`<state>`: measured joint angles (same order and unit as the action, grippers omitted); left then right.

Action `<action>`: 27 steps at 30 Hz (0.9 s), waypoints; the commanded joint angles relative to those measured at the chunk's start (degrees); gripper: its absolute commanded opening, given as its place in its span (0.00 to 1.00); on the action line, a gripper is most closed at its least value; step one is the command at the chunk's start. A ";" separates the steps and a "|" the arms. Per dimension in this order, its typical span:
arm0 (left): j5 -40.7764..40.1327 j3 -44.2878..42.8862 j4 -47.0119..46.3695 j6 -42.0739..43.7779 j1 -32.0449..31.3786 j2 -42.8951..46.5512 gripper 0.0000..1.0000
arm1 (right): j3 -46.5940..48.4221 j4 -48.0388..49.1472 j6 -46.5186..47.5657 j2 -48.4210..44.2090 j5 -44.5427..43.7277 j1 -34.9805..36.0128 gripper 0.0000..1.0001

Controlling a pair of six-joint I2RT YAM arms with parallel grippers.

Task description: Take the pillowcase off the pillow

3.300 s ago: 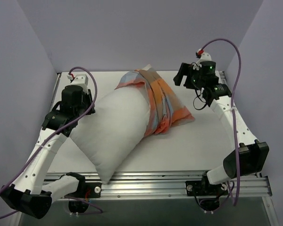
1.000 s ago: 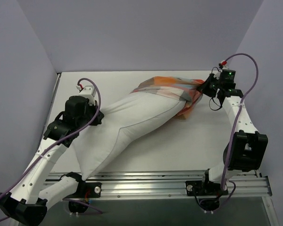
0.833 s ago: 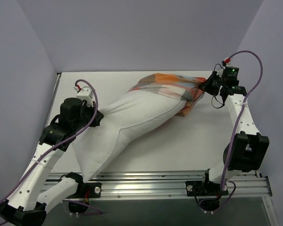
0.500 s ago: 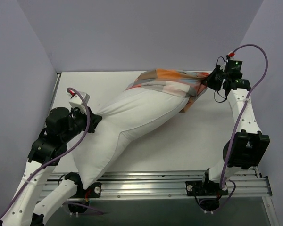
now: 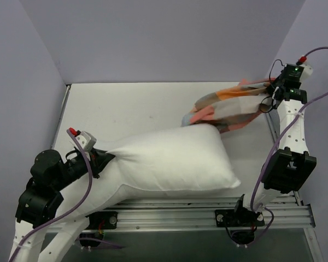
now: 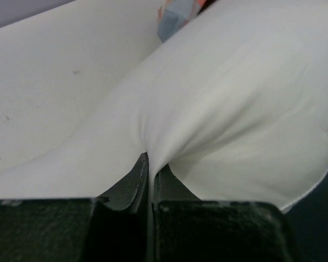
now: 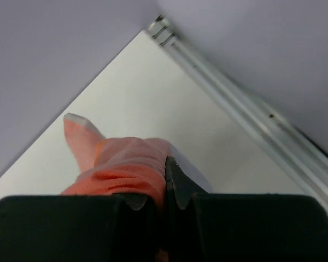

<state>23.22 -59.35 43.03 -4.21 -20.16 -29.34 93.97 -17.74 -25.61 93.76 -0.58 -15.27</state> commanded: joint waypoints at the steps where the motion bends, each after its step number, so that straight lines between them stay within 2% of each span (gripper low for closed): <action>1: -1.85 -2.70 -4.00 2.46 -0.23 2.80 0.02 | 3.49 5.78 0.38 -0.24 -12.17 -2.14 0.00; 6: -11.78 -4.01 -5.58 1.57 -0.32 -0.18 0.02 | 5.69 5.26 1.78 0.64 -6.46 -1.52 0.00; 10: -27.92 -8.05 -5.85 -0.01 -0.23 -10.25 0.02 | 8.67 5.61 3.28 2.04 -2.42 -1.26 0.00; 14: -37.70 -17.86 -7.69 -0.89 0.04 -22.49 0.02 | 17.26 6.31 4.51 3.89 2.23 -0.03 0.00; 15: -39.99 -20.51 -7.95 -0.80 0.30 -28.17 0.02 | 19.21 6.40 4.86 4.67 2.77 1.28 0.00; 17: -47.43 -26.57 -7.26 -0.98 0.91 -33.73 0.02 | 23.25 6.31 5.92 5.38 2.43 2.60 0.00; 18: -49.92 -32.87 -6.30 -1.59 1.18 -38.37 0.02 | 26.14 6.40 6.09 5.47 1.82 3.22 0.00; 20: -54.92 -39.14 -7.50 -1.77 1.70 -41.31 0.02 | 27.22 7.10 5.66 4.08 0.76 3.84 0.00; 23: -55.57 -39.70 -13.03 0.25 1.71 -42.55 0.02 | 23.99 9.29 5.13 -0.83 0.93 4.10 0.00; 26: -52.51 -36.64 -16.38 1.39 1.71 -41.94 0.02 | 13.37 12.98 4.51 -7.85 2.86 5.68 0.00; 27: -51.79 -32.80 -17.26 1.74 1.71 -41.07 0.02 | 6.64 13.51 4.51 -9.54 3.04 6.21 0.01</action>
<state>-25.63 -92.23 39.33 -3.73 -18.70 -75.29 109.34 -10.09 -20.95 91.79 0.82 -10.17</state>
